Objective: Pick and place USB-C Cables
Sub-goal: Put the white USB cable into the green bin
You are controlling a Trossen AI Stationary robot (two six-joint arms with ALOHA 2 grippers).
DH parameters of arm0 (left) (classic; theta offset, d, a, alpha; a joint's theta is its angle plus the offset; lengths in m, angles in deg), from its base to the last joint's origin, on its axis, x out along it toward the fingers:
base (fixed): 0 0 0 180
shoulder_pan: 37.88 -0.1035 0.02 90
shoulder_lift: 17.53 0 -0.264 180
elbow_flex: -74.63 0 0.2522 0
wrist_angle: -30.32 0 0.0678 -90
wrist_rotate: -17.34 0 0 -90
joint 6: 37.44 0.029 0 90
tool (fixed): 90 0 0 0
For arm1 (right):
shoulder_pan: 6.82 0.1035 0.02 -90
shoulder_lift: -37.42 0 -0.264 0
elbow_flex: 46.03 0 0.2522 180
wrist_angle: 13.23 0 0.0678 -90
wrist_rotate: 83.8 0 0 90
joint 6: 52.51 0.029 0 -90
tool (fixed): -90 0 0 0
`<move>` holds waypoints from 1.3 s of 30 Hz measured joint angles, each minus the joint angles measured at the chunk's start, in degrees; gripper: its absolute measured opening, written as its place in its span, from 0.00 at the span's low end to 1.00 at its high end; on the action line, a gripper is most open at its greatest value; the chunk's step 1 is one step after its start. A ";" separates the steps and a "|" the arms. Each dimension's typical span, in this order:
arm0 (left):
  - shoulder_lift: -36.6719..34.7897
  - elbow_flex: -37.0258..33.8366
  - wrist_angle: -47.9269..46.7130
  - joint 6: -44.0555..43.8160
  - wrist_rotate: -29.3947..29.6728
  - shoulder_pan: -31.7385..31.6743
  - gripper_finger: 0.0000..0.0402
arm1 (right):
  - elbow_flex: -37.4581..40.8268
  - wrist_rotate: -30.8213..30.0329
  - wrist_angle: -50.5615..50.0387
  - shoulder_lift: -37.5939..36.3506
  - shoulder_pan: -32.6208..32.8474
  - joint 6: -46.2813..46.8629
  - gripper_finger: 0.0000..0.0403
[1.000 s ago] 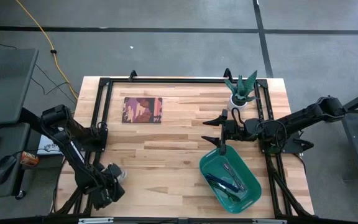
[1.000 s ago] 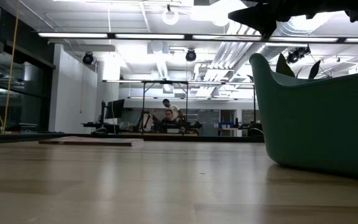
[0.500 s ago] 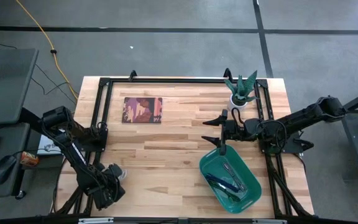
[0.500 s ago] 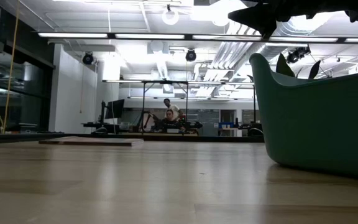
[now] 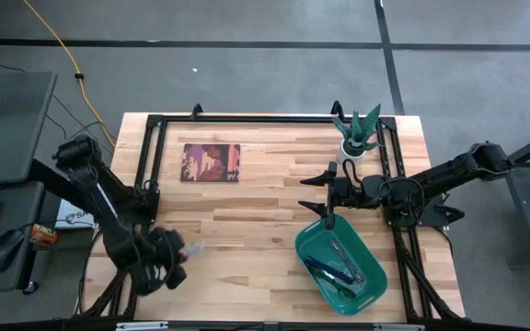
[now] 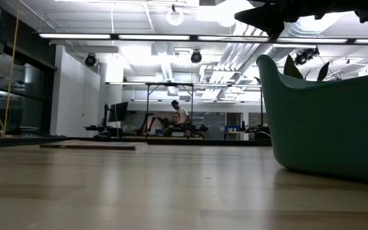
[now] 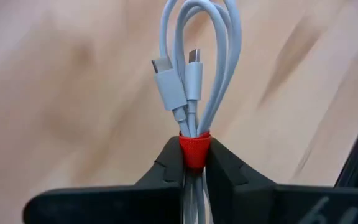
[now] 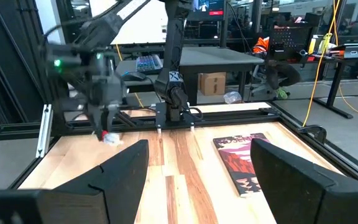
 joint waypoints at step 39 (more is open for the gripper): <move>-5.36 -19.28 88.28 80.12 -18.49 -52.96 0.00 | 0.00 0.02 20.04 12.30 -7.84 2.04 0.68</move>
